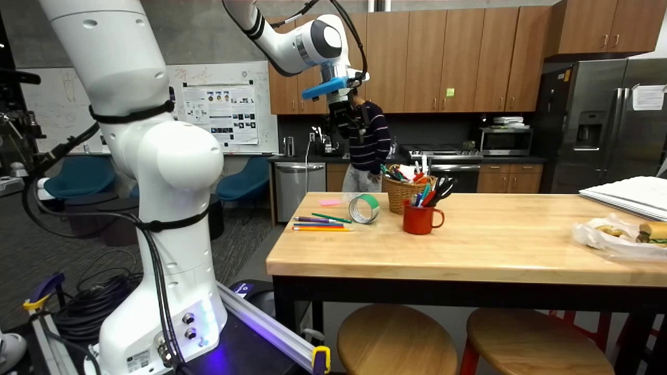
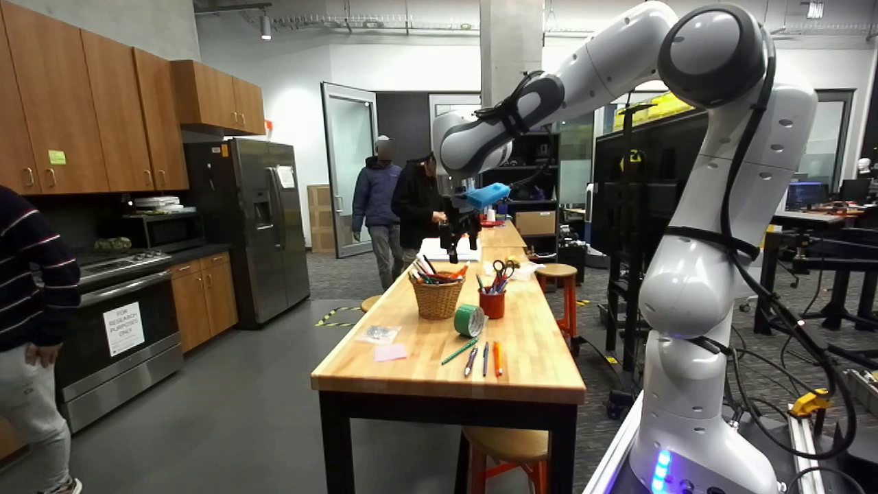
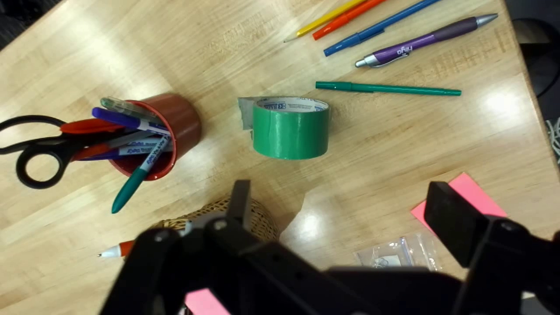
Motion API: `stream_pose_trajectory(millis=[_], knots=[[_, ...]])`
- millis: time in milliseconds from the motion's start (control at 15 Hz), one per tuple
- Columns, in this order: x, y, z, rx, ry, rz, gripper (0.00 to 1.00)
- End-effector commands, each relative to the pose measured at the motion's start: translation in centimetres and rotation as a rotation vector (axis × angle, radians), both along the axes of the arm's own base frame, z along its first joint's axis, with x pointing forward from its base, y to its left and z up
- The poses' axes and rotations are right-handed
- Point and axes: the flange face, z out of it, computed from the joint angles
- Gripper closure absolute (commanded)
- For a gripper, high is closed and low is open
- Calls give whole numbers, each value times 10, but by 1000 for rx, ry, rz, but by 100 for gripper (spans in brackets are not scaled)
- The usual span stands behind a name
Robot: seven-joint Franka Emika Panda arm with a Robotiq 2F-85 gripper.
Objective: Shift the sticky notes to the table
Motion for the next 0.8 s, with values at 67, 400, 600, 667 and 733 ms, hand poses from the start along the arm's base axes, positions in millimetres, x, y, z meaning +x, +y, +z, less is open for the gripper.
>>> stream_pose_trajectory(millis=[67,400,600,667,733], knots=[[0,0,1,0,1,0,0],[18,8,0,6,-11,-55,0],[36,18,3,15,-21,-118,0],[43,21,4,11,-27,-139,0],[50,24,4,7,-30,-162,0]])
